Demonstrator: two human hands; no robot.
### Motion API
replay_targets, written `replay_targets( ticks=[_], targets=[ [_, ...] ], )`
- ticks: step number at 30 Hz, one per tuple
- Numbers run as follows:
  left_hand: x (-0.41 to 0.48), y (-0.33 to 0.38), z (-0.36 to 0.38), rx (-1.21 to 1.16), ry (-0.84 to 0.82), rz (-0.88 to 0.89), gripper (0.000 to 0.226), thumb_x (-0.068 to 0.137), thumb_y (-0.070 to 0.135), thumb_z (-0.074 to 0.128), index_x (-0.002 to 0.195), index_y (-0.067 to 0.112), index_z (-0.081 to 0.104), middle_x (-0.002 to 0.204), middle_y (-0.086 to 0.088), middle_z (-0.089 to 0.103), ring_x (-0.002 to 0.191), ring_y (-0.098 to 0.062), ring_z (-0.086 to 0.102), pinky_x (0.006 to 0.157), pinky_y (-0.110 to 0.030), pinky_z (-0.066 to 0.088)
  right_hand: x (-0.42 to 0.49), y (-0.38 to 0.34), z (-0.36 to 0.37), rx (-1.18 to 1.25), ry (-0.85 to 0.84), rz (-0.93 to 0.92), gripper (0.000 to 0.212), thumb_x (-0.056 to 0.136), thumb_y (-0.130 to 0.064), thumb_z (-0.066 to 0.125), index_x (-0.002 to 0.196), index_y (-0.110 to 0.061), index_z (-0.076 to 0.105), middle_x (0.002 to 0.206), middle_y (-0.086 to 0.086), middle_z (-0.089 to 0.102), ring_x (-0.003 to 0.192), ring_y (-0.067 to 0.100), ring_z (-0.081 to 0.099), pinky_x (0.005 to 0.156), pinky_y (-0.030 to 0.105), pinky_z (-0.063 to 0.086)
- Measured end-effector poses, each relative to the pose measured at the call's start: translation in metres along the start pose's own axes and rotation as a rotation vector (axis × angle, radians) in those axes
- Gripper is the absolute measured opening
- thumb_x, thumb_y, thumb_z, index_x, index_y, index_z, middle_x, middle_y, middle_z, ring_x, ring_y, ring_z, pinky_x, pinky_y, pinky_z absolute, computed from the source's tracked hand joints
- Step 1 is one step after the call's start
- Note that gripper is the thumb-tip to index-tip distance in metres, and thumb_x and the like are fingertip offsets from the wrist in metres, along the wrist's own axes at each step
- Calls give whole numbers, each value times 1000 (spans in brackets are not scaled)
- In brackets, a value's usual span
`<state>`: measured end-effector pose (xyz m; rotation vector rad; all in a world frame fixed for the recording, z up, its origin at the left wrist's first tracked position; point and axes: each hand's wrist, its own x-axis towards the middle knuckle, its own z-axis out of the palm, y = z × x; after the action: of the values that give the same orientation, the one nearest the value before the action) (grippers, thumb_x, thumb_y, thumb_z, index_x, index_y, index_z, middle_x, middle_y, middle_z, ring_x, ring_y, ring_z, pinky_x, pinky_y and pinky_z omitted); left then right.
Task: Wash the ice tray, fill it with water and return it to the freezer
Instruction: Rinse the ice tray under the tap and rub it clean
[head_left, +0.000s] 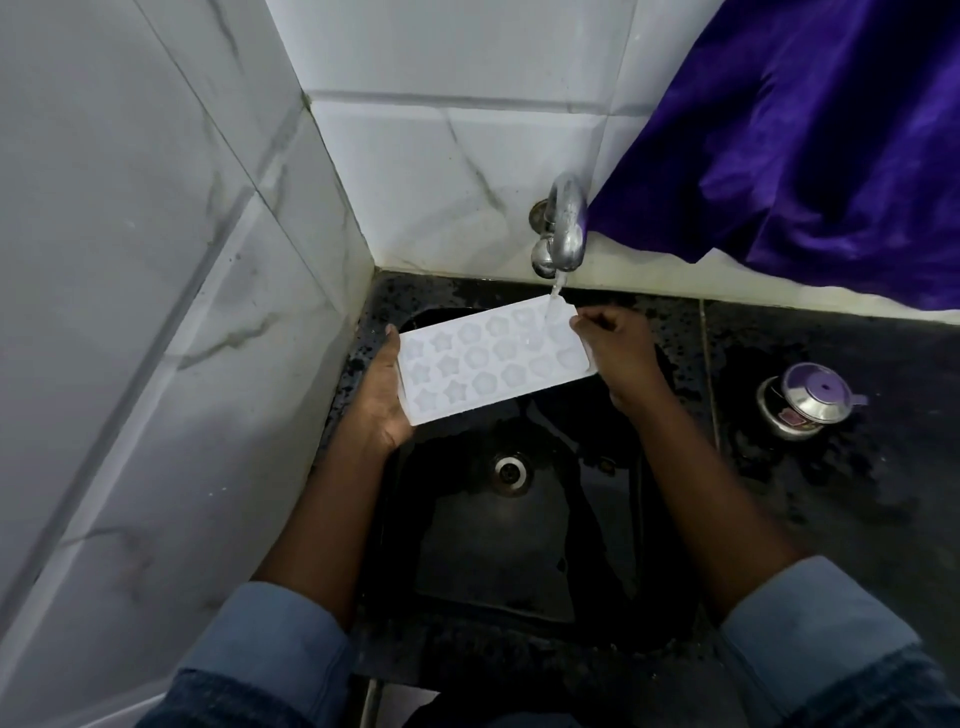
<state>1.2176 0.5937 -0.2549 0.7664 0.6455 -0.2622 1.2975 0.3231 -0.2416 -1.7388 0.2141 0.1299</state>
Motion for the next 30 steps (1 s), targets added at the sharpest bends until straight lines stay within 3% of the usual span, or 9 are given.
replay_targets(
  ticks=[3, 7, 10, 13, 18, 20, 24, 27, 30],
  targets=[
    [2, -5, 11, -2, -16, -14, 72, 105, 70, 43, 120, 12, 82, 134, -19, 74, 114, -39, 77, 77, -53, 66, 2, 0, -10, -9, 37, 20, 13, 93, -19, 74, 86, -29, 78, 85, -14, 79, 77, 1, 74, 63, 15, 55],
    [7, -13, 35, 57, -38, -41, 73, 104, 72, 42, 130, 12, 74, 133, -18, 75, 114, -36, 77, 88, -52, 63, 6, 4, -29, -60, 117, 13, 10, 94, -20, 73, 90, -27, 78, 84, -13, 77, 73, -4, 70, 65, 16, 52],
    [10, -19, 54, 84, -45, -57, 79, 103, 77, 37, 130, 11, 73, 128, -17, 77, 110, -35, 79, 80, -50, 66, 9, 5, -41, -145, 159, -27, 14, 97, -20, 69, 105, -14, 79, 94, 0, 77, 83, 9, 69, 75, 27, 53],
    [11, -22, 70, 104, -50, -71, 84, 100, 80, 36, 135, 12, 70, 130, -17, 76, 113, -36, 77, 86, -51, 65, 11, 2, -52, -238, 188, -83, 19, 98, -22, 66, 105, -9, 79, 94, 4, 76, 86, 16, 67, 79, 33, 51],
    [8, -27, 87, 106, -54, -86, 82, 101, 79, 38, 130, 11, 72, 126, -17, 78, 108, -35, 79, 87, -50, 64, 7, -5, -64, -350, 257, -127, 19, 98, -23, 64, 108, -12, 76, 94, -2, 71, 89, 15, 66, 78, 26, 46],
    [7, -28, 89, 109, -66, -94, 81, 102, 78, 37, 128, 11, 73, 125, -17, 78, 107, -35, 80, 84, -49, 65, 2, -6, -66, -364, 276, -127, 18, 97, -21, 63, 106, -12, 76, 95, 2, 73, 89, 18, 66, 76, 25, 42],
    [5, -31, 86, 120, -76, -104, 84, 102, 79, 36, 137, 11, 70, 133, -18, 75, 118, -36, 75, 95, -53, 62, -12, -6, -63, -392, 332, -111, 19, 97, -14, 61, 108, -6, 75, 103, 15, 75, 99, 33, 68, 76, 26, 40],
    [3, -32, 76, 122, -64, -93, 87, 101, 81, 34, 138, 11, 70, 134, -18, 75, 118, -37, 75, 95, -54, 61, -26, -8, -56, -578, 318, -264, 27, 97, -9, 62, 119, 3, 70, 115, 25, 71, 109, 41, 65, 90, 35, 45],
    [1, -33, 63, 107, -56, -83, 89, 100, 82, 31, 138, 11, 69, 131, -18, 76, 115, -37, 76, 92, -52, 62, -36, -6, -38, -905, 174, -432, 42, 102, -28, 58, 137, -5, 62, 137, 22, 62, 126, 44, 55, 109, 49, 40]
  ],
)
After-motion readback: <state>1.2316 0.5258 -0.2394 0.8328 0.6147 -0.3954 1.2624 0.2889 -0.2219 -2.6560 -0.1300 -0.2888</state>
